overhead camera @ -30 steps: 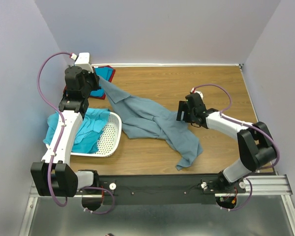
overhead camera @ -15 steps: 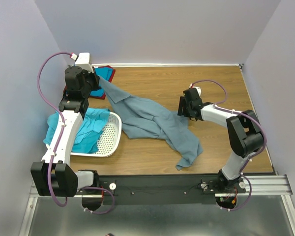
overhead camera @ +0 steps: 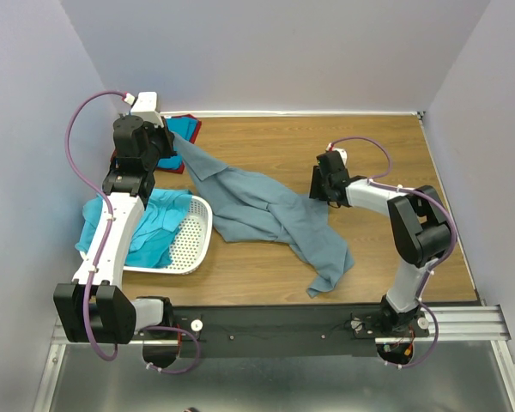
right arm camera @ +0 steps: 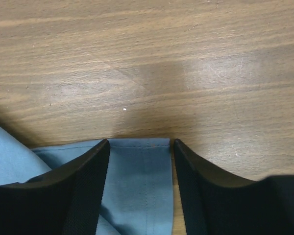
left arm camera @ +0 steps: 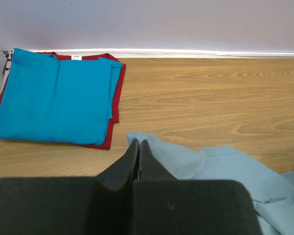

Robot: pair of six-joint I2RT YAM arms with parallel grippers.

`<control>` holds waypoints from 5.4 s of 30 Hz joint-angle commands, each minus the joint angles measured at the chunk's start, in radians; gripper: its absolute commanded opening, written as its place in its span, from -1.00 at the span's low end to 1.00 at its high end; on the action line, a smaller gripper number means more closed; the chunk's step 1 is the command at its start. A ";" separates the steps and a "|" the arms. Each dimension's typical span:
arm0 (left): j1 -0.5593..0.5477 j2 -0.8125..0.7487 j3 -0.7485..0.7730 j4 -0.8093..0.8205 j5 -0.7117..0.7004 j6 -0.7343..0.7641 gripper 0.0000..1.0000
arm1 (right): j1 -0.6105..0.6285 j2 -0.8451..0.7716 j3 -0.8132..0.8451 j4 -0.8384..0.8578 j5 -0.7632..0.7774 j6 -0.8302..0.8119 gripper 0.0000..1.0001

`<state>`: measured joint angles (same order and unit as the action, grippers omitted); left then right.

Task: Fold and stack the t-shirts
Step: Flatten the tshirt out

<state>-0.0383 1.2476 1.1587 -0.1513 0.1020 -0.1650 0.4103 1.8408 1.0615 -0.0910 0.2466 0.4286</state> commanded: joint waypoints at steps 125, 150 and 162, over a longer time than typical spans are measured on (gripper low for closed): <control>-0.107 0.005 0.449 0.694 0.366 -0.286 -1.00 | -0.220 -0.710 0.700 -0.090 0.733 -0.674 -0.99; -0.360 0.405 0.357 0.510 0.093 -0.143 0.83 | -0.536 -0.566 0.315 -0.097 0.265 -0.280 1.00; -0.463 0.365 -0.091 0.435 0.031 -0.192 0.85 | -0.519 -0.661 -0.130 -0.127 -0.240 -0.004 1.00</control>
<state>-0.4984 1.6016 1.1313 0.3000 0.1600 -0.3374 -0.1215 1.1427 1.0233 -0.1741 0.1741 0.3332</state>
